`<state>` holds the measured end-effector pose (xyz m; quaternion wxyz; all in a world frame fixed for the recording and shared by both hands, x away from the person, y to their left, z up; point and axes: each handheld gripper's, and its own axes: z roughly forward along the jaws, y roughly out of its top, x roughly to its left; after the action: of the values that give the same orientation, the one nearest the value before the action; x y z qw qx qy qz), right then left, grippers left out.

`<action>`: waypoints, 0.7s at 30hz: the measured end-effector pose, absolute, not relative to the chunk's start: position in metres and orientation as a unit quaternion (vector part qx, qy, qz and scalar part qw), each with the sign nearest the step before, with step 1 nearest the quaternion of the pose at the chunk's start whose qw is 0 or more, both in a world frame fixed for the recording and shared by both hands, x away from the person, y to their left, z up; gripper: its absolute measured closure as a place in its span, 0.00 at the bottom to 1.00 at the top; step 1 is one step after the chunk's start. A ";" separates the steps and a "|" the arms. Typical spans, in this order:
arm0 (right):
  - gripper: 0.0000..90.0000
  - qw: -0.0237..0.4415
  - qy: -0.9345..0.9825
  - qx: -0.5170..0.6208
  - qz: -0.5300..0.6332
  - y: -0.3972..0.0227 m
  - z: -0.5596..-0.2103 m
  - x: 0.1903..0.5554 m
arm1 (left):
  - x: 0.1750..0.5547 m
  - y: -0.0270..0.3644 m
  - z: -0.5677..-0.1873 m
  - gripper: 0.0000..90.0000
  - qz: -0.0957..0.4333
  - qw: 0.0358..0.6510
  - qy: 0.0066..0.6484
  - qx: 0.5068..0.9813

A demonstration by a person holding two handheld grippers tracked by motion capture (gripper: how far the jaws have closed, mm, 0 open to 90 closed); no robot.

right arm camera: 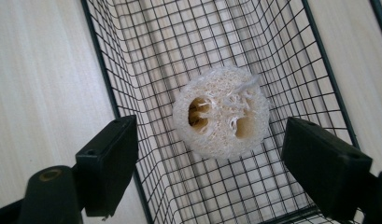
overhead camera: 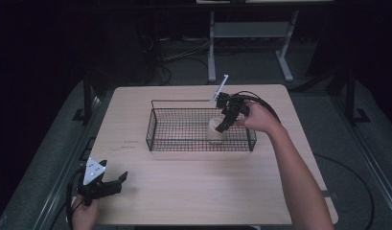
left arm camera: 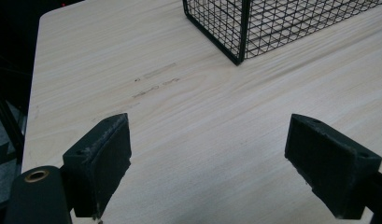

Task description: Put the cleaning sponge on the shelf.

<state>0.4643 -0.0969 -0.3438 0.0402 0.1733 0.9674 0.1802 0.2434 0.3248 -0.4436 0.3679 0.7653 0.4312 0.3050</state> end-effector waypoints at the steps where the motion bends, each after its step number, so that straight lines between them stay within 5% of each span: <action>1: 0.20 0.040 0.967 0.173 0.180 -0.097 -0.344 0.464 | 0.243 0.325 -0.444 0.15 0.305 0.368 0.432 0.765; 21: 0.21 0.037 0.965 0.188 0.181 -0.131 -0.347 0.441 | 0.244 0.323 -0.445 0.15 0.303 0.367 0.429 0.768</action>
<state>0.4412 -0.1311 -0.3474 0.0372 0.1880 0.9646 0.1813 0.2437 0.3232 -0.4446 0.3669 0.7675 0.4292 0.3034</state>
